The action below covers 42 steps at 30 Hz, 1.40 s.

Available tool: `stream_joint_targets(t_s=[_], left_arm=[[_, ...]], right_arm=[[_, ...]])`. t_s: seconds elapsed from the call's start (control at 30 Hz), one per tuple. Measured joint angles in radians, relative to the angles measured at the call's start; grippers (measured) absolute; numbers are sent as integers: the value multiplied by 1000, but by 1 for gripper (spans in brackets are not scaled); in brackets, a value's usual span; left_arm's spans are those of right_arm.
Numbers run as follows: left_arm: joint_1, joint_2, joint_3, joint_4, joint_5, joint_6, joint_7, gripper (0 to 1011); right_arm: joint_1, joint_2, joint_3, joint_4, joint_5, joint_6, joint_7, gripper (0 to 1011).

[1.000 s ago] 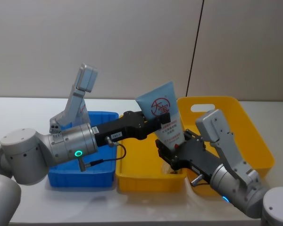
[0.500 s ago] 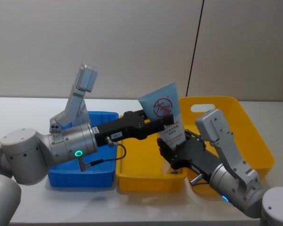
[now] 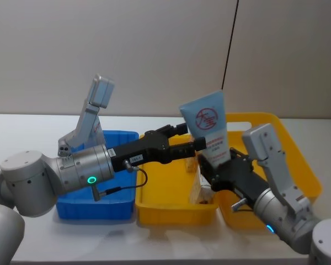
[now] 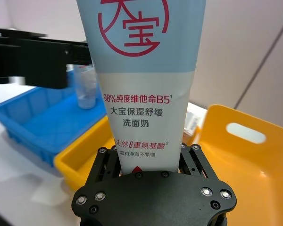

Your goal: Bimanual collaborative sorting of washing and personal care products

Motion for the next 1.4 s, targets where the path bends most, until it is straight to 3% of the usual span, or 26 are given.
stream_joint_targets(t_s=[0.73,1.03,1.4], left_arm=[[0,0,0,0,0,0,1,1001],[0,0,0,0,0,0,1,1001],[0,0,0,0,0,0,1,1001]], right_arm=[[-22,-51,142,9,-27,-4,-169,430],[-4,-101,201,21,-14,83,-247,430],[24,-155,237,51,11,201,-294,423]])
